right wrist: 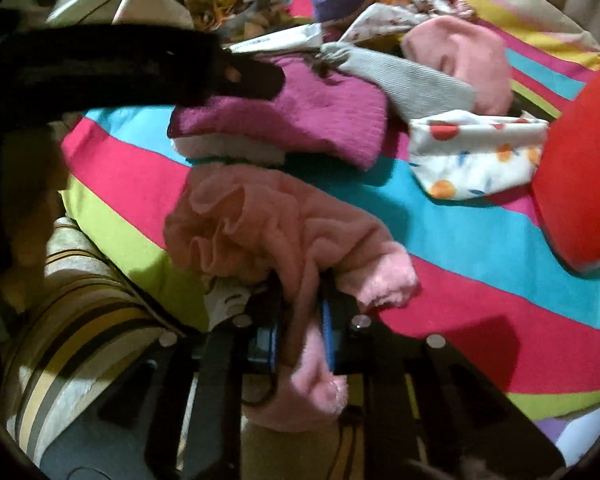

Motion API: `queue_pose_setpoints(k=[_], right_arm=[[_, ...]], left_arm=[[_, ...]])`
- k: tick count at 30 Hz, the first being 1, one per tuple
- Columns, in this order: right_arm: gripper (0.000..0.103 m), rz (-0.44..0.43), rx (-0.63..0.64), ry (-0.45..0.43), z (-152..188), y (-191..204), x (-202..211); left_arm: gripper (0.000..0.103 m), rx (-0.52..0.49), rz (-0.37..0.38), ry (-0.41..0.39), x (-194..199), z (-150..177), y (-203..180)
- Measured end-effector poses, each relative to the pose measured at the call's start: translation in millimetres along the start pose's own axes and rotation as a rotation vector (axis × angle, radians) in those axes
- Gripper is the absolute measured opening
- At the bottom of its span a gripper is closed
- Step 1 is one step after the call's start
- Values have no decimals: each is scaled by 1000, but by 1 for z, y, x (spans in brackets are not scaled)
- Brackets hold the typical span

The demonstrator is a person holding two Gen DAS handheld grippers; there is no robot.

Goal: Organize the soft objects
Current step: 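Grasp the pink fleece garment with the right tool while the left tool grasps the magenta knit, then carry the pink garment and magenta knit to the white box and release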

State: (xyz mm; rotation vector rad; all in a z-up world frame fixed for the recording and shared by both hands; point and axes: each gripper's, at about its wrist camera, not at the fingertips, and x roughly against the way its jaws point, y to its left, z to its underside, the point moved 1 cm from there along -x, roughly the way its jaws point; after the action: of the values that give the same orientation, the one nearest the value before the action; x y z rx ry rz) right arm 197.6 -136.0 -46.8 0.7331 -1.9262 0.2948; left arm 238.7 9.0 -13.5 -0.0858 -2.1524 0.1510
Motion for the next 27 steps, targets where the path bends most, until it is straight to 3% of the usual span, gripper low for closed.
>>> queue_pose_setpoints(k=[7, 9, 13, 17, 27], right_arm=[[19, 35, -107, -76, 20, -34, 32], [19, 53, -144, -99, 27, -45, 41], [19, 82, -203, -135, 30, -49, 47], [19, 86, -260, -155, 28, -55, 45], [19, 107, -311, -201, 36, -62, 59]], left_arm=[[65, -85, -78, 51, -33, -11, -15], [57, -104, -97, 68, -42, -13, -18], [27, -151, -153, 90, -60, -11, -24], [14, -141, -137, 57, -54, -10, -23], [13, -45, -39, -54, 2, 1, -17]])
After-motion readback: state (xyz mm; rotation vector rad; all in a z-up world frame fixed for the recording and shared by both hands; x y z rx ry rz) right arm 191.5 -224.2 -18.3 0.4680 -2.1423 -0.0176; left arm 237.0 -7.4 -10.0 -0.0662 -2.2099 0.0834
